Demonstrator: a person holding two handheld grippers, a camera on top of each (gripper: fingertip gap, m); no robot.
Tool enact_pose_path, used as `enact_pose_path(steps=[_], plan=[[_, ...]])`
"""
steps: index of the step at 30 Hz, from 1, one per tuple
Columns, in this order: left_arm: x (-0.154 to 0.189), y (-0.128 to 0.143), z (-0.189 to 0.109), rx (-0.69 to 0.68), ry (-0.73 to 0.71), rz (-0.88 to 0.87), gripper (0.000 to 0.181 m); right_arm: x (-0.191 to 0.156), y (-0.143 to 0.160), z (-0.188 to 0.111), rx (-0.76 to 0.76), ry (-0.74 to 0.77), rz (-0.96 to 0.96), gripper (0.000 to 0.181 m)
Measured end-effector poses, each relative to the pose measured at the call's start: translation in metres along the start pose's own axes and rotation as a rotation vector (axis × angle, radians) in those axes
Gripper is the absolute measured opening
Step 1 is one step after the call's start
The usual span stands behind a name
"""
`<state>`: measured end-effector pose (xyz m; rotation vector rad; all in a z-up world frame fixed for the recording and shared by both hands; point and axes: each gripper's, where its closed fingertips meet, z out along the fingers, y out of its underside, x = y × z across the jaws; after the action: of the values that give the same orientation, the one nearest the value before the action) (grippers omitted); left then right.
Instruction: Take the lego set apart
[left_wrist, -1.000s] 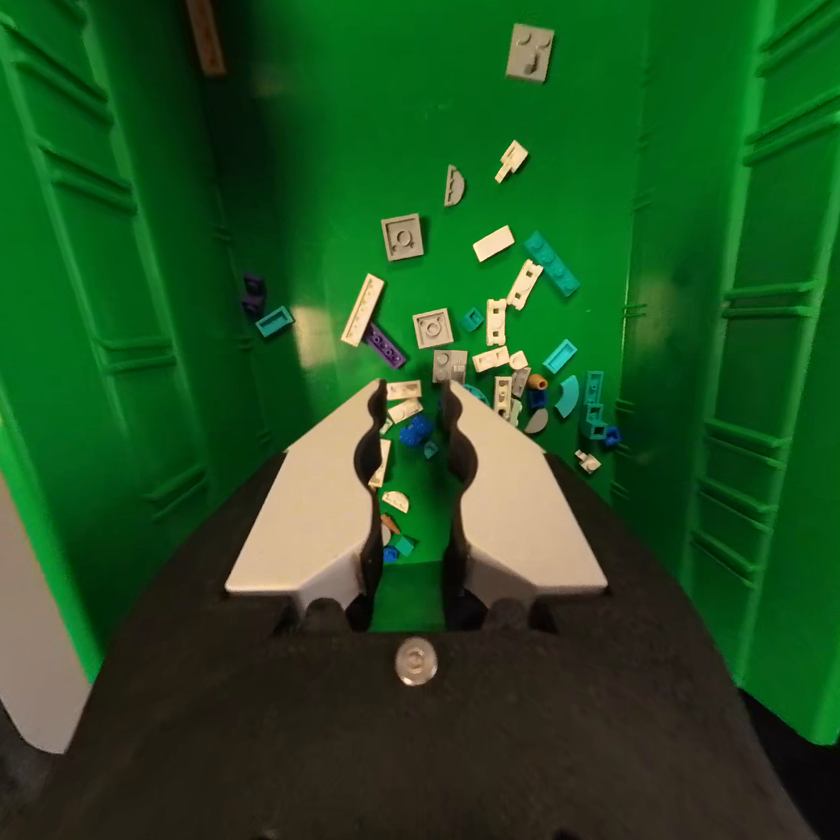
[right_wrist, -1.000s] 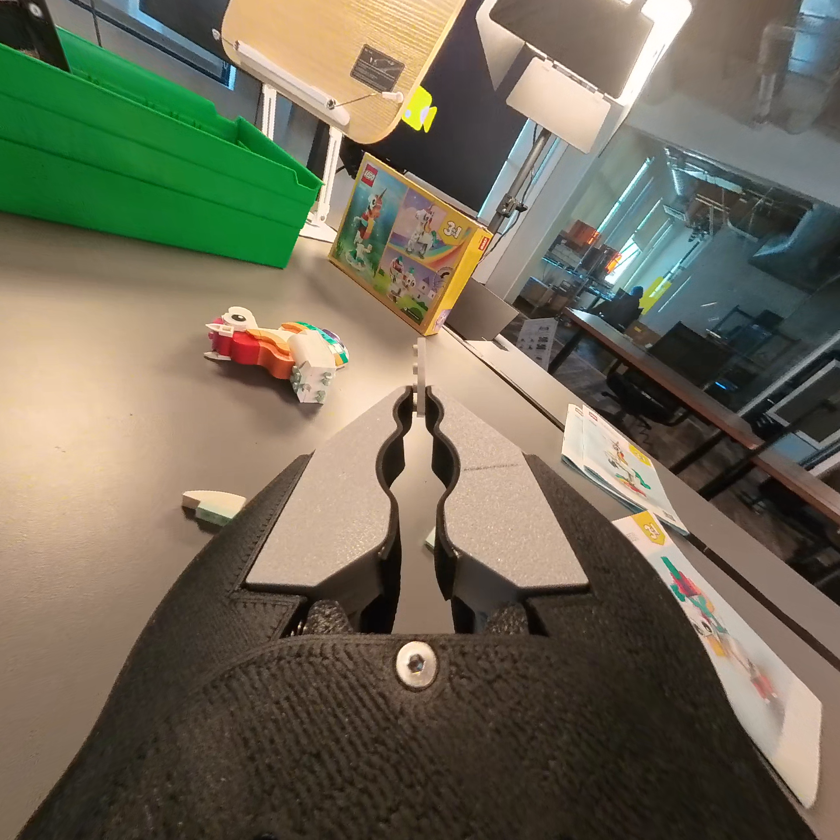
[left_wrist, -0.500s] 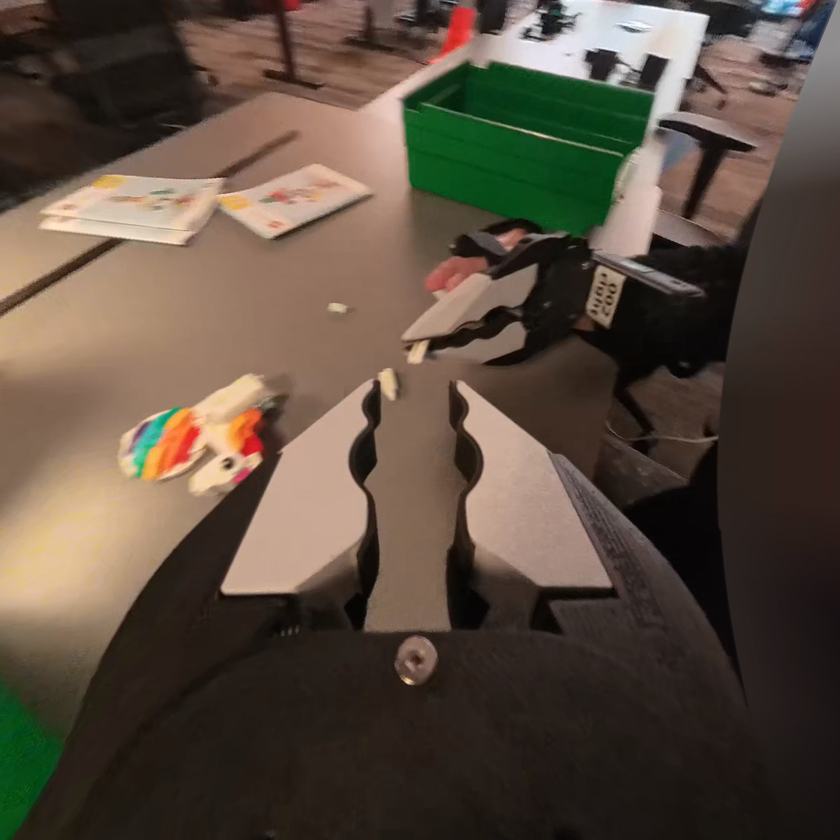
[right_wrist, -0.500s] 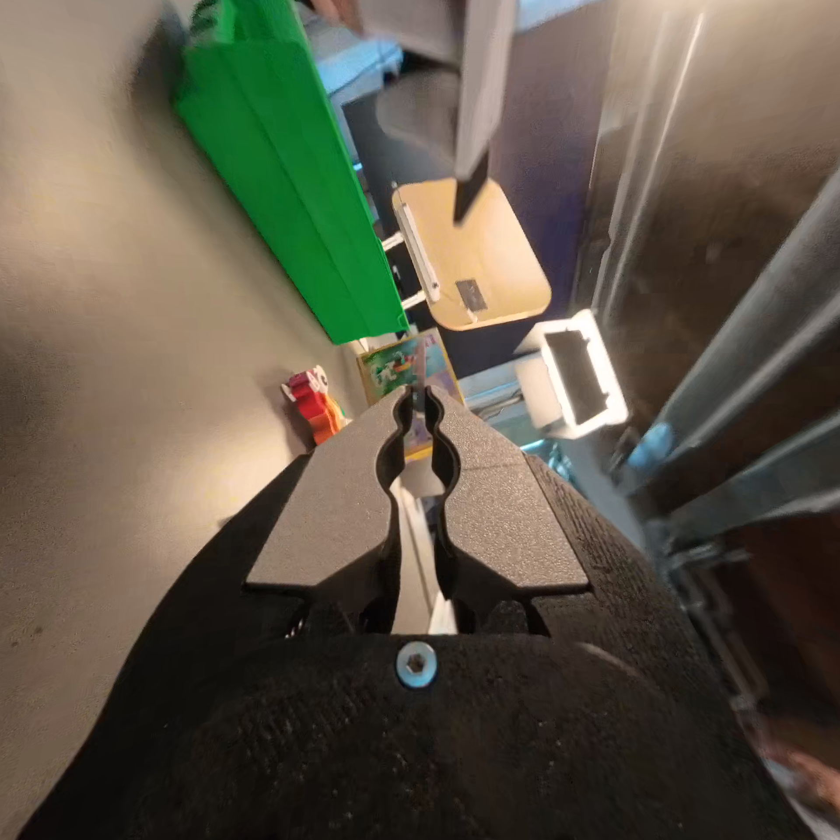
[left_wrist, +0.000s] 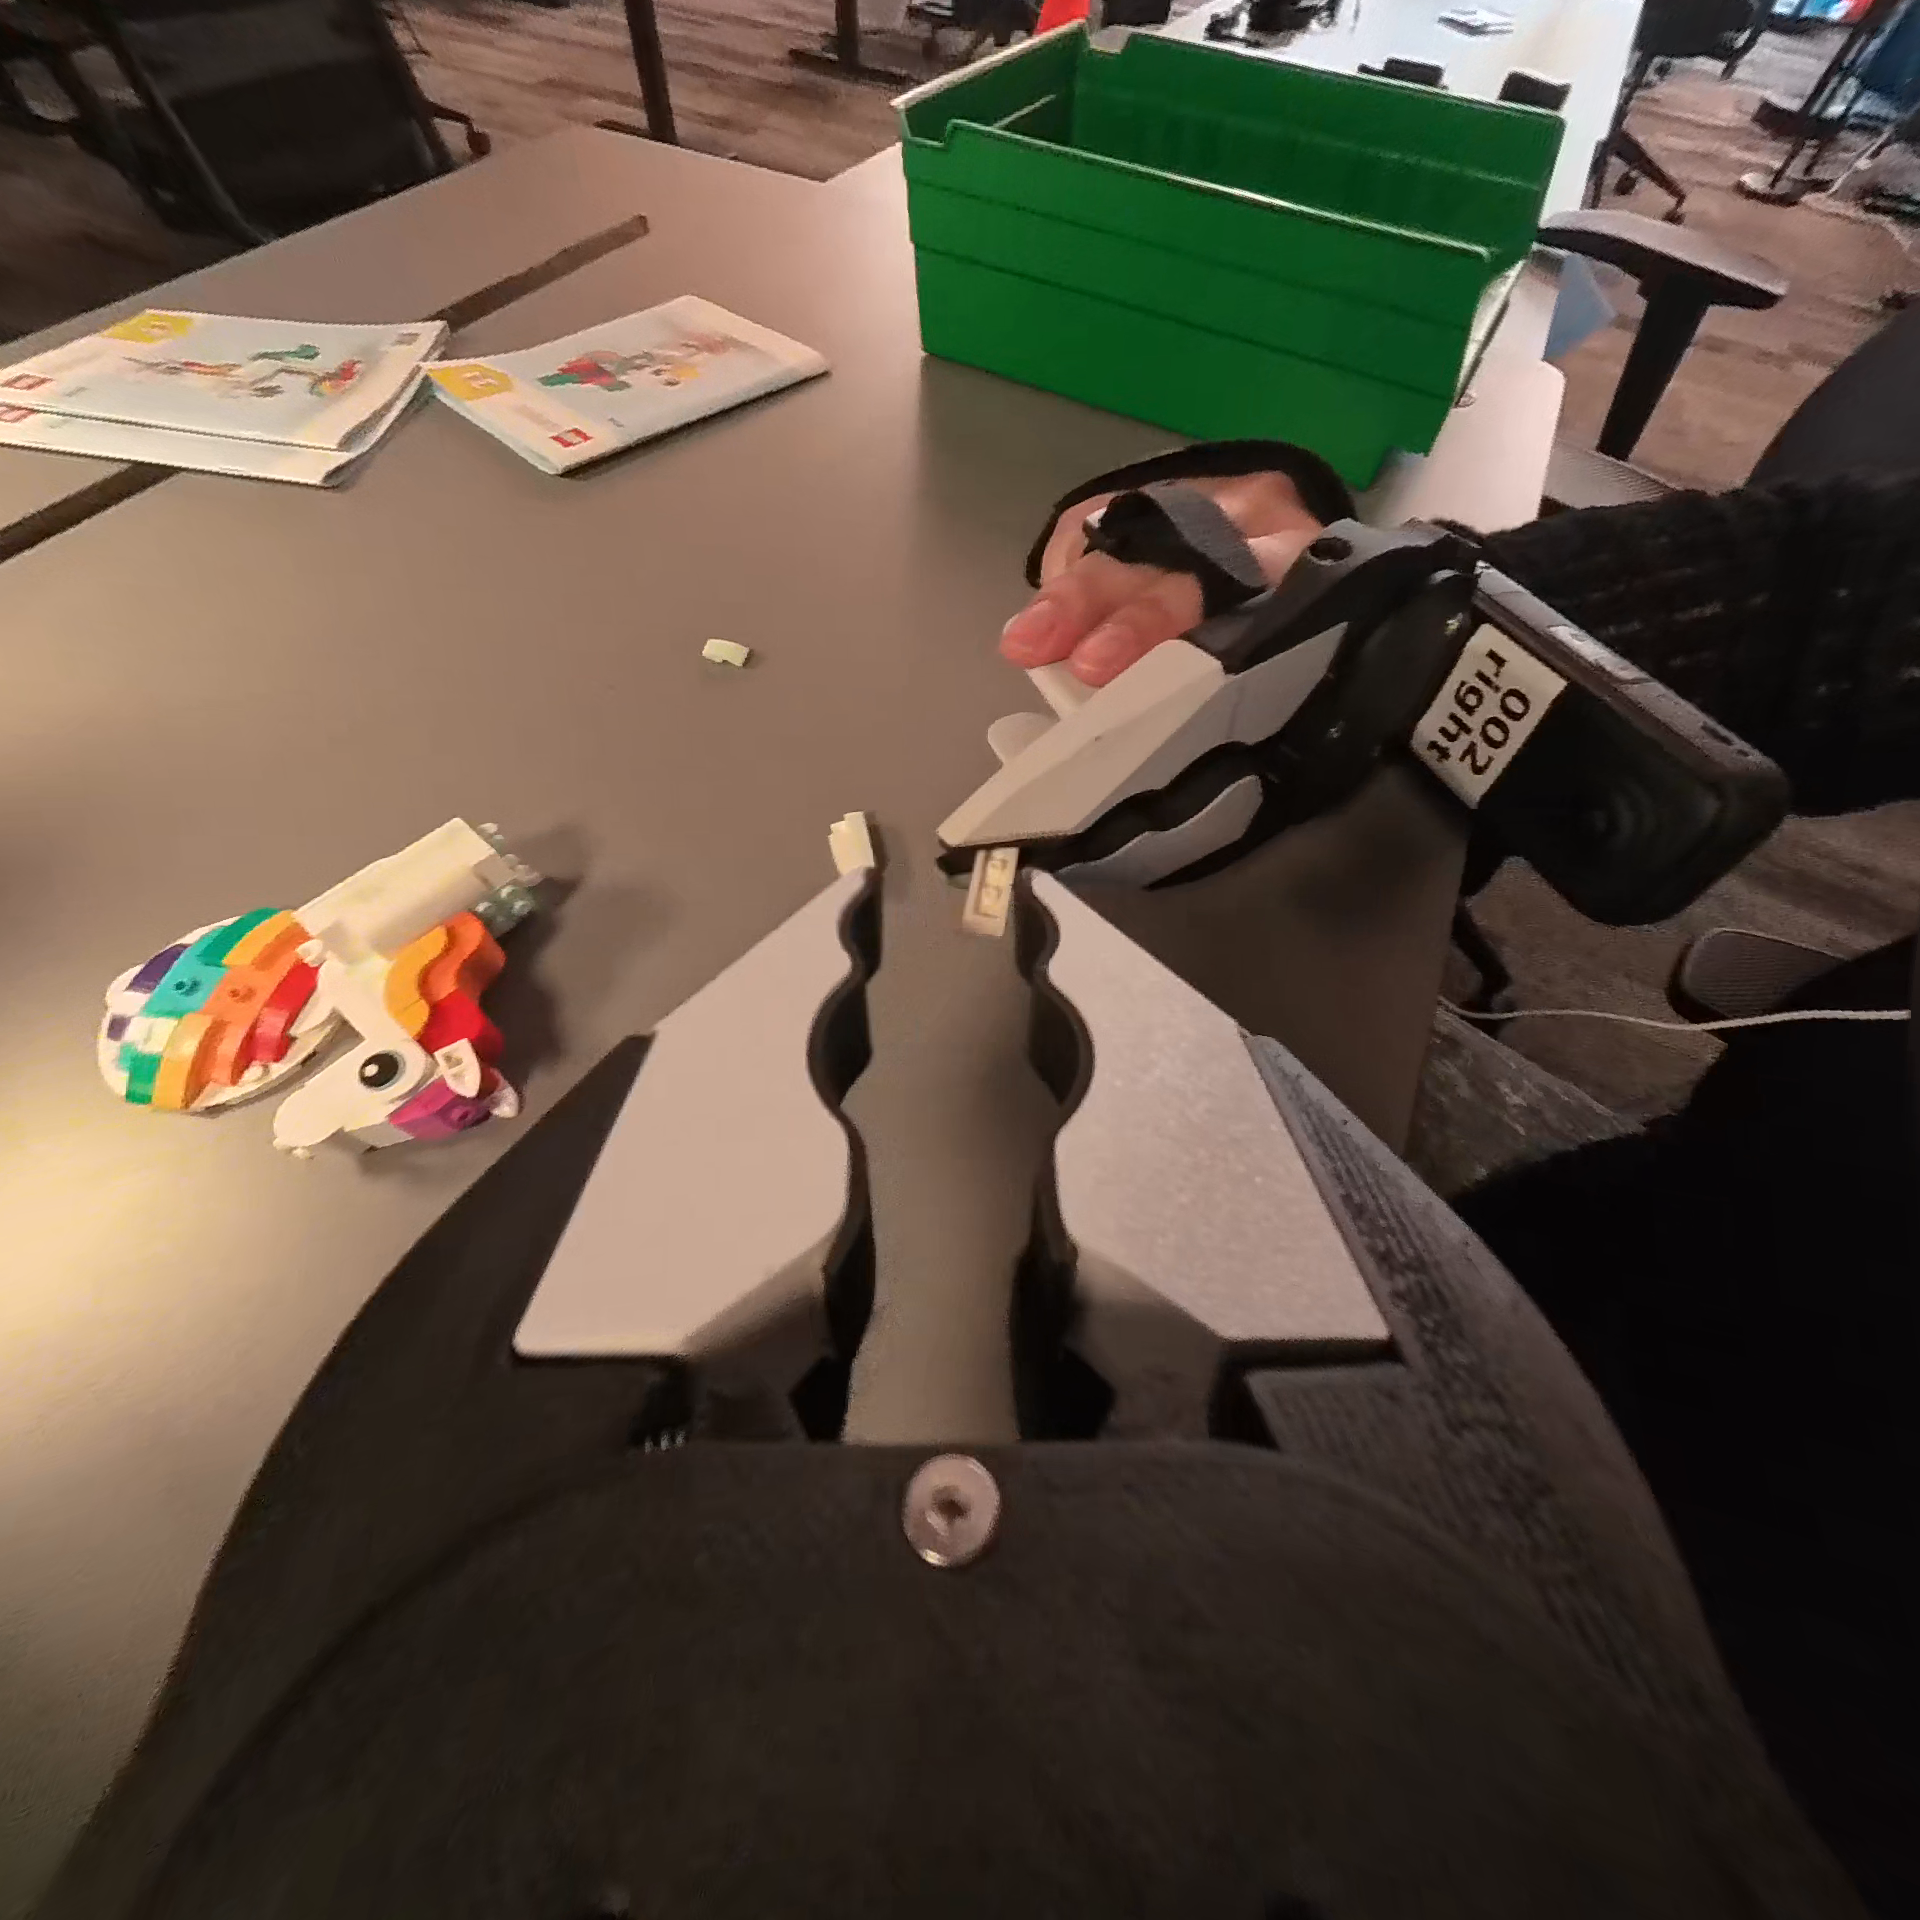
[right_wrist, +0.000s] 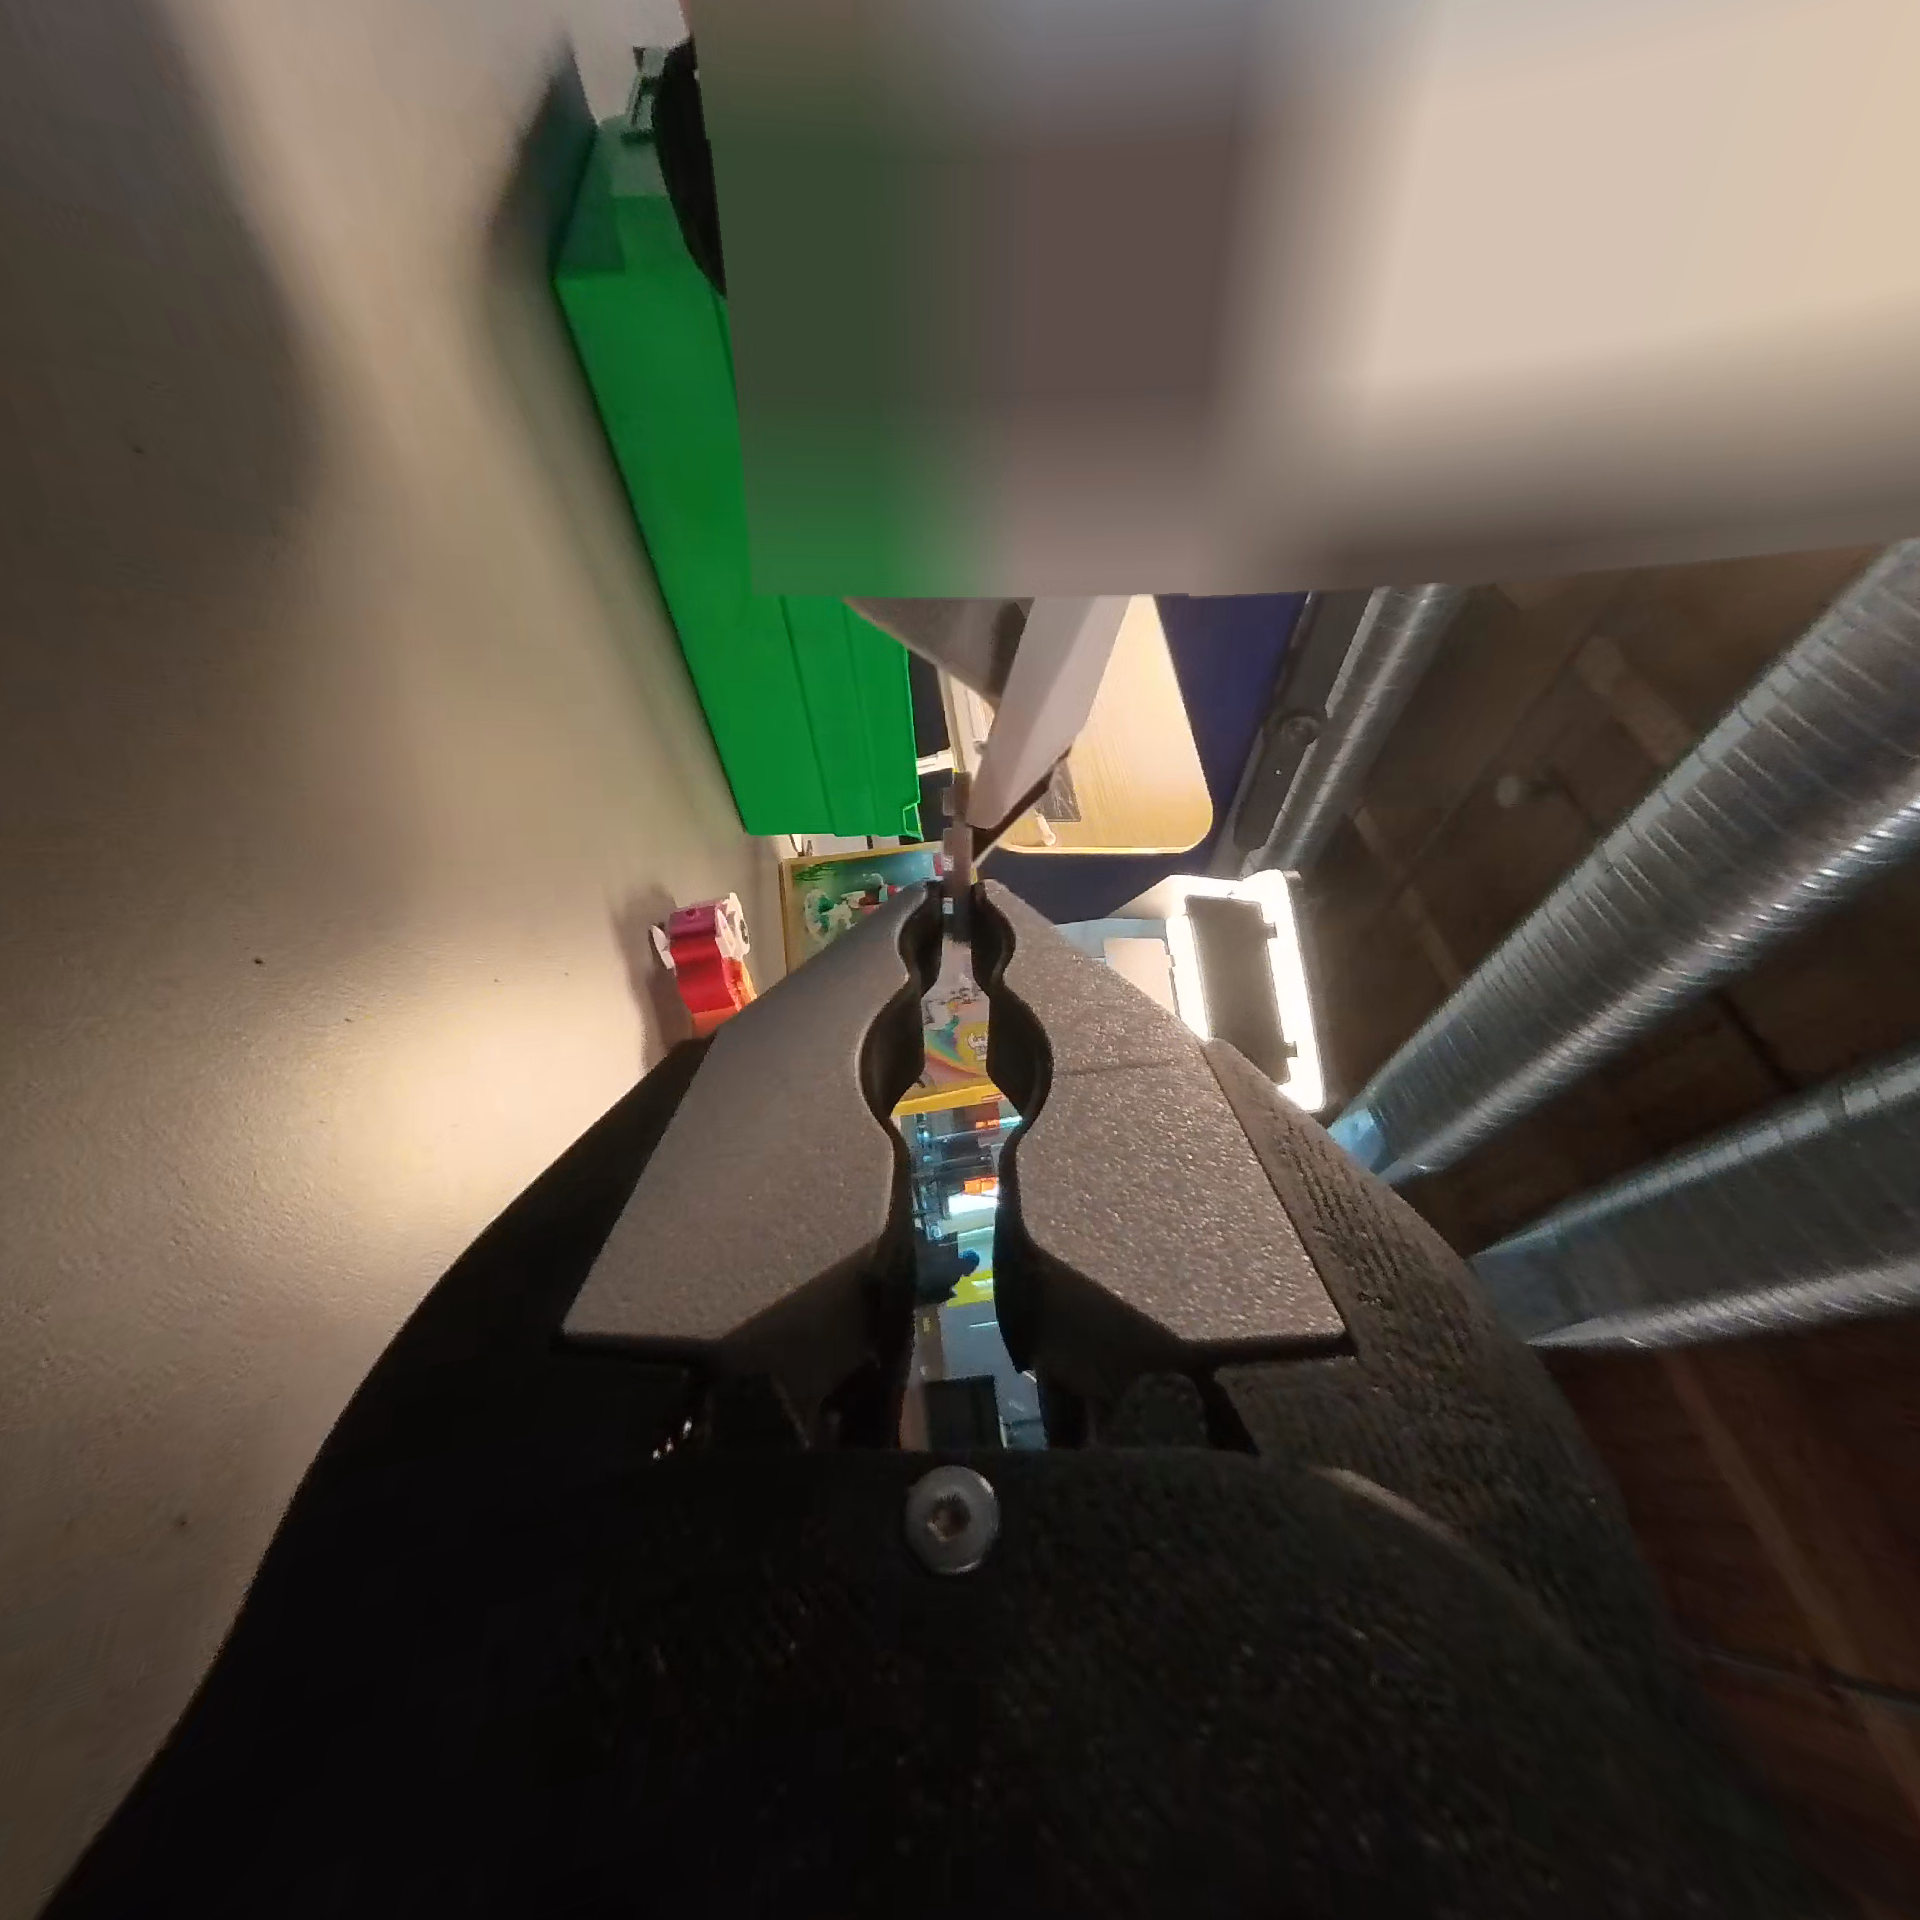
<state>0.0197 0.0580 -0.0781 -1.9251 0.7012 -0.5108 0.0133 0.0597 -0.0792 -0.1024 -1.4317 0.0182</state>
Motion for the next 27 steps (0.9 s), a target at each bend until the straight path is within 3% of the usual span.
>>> enact_pose_path(steps=[1, 3, 10, 13, 17, 20, 21, 24, 27], plan=[[0.003, 0.000, 0.000, 0.004, 0.020, -0.003, 0.021, 0.001, -0.001, 0.000, 0.003, 0.002, 0.000, 0.002], [0.010, 0.001, 0.002, 0.001, 0.058, -0.010, 0.008, 0.000, -0.001, 0.000, 0.001, -0.001, -0.003, 0.002], [0.011, 0.002, -0.005, -0.034, 0.002, 0.074, 0.007, 0.004, -0.008, -0.001, 0.038, 0.018, 0.033, 0.004], [-0.008, -0.010, -0.029, 0.013, -0.139, 0.117, 0.007, 0.012, -0.003, -0.002, 0.026, 0.048, 0.074, 0.017], [-0.075, -0.026, -0.112, 0.122, -0.529, 0.089, 0.007, 0.025, 0.011, -0.004, -0.013, 0.095, 0.161, 0.013], [-0.139, 0.011, -0.178, 0.004, -0.821, -0.083, 0.007, 0.032, 0.025, -0.004, -0.051, 0.122, 0.238, 0.011], [-0.154, 0.035, -0.189, -0.086, -0.841, -0.189, 0.007, 0.033, 0.030, -0.005, -0.065, 0.128, 0.257, 0.010], [-0.170, 0.098, -0.190, -0.309, -0.722, -0.507, 0.007, 0.034, 0.040, -0.004, -0.099, 0.132, 0.299, 0.009], [-0.181, 0.140, -0.196, -0.538, -0.747, -0.579, 0.007, 0.030, 0.049, -0.003, -0.135, 0.111, 0.327, 0.010]])
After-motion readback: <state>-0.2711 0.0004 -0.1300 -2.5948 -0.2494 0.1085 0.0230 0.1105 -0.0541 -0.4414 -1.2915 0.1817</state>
